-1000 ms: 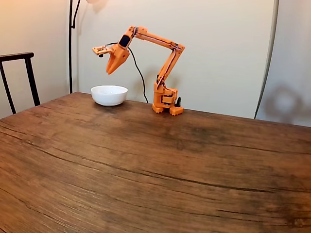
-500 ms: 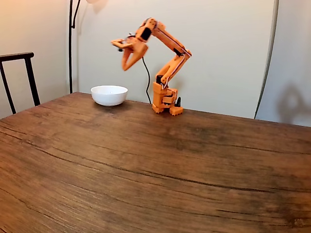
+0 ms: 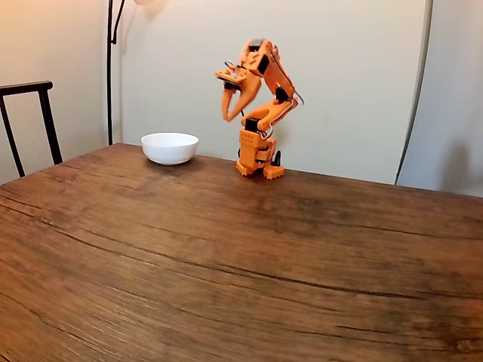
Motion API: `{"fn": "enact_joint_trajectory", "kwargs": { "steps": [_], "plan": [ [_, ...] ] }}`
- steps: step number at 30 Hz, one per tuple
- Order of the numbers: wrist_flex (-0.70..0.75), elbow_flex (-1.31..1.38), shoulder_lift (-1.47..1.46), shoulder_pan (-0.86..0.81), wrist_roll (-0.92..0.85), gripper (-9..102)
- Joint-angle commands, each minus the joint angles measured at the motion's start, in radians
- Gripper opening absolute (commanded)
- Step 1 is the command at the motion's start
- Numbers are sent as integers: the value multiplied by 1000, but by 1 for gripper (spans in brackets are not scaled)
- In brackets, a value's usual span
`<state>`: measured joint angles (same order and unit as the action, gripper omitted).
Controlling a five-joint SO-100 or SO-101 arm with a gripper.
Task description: Grasp the cube and drop it in the bowl
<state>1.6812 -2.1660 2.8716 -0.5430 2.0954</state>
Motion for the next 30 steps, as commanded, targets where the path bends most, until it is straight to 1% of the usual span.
{"fn": "enact_joint_trajectory", "kwargs": {
  "steps": [1,5,8,12,18,25,30],
  "plan": [
    [-54,-91,129,92,-64,-1],
    [-184,-270,278,179,-127,-1],
    [-258,-382,356,236,-166,-1],
    [-331,-474,426,287,-172,-1],
    [-460,-561,448,367,-158,-1],
    [-684,-729,448,451,-172,0],
    [-738,-805,448,462,-173,0]
  ]
}}
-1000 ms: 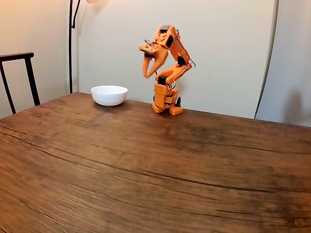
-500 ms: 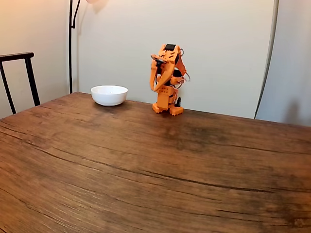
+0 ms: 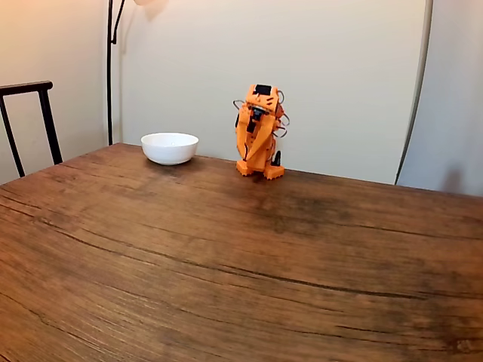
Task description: Grasp the cube and drop it in the bowl
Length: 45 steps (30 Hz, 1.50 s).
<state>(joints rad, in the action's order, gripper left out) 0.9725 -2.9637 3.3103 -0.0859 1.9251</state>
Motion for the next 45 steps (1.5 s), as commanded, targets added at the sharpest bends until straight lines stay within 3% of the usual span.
{"fn": "enact_joint_trajectory", "kwargs": {
  "steps": [1,25,45],
  "plan": [
    [-28,-15,9,5,-3,0],
    [-9,-120,11,28,-52,0],
    [351,-147,11,-183,-104,0]
  ]
}}
